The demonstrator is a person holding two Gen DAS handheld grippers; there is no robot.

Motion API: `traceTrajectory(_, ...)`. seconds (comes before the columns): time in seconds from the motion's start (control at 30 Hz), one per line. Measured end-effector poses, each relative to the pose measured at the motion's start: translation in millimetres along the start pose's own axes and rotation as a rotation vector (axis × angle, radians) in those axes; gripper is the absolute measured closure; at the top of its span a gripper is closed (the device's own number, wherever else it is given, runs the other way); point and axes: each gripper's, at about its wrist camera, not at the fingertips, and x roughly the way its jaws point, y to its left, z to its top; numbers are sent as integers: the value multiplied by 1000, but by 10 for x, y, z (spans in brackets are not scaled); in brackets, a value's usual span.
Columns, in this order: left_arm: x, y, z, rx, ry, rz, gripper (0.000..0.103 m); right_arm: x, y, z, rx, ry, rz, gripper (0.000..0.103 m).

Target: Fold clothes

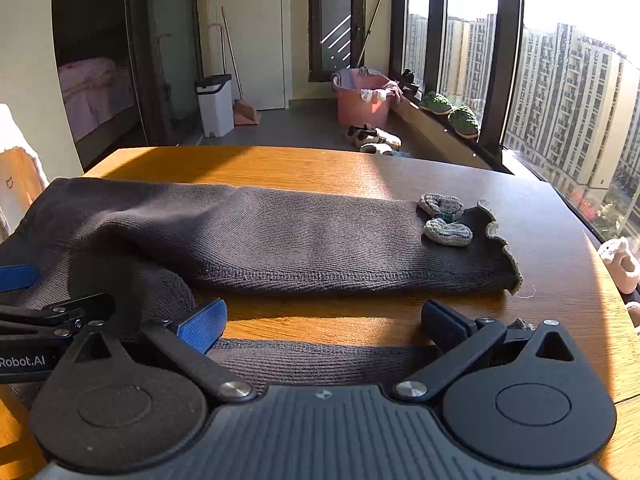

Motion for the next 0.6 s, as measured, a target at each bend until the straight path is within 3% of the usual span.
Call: traceTrajectory(0.6, 2, 18, 68, -1, 3, -1, 0, 3, -17, 5, 0, 0, 1, 0)
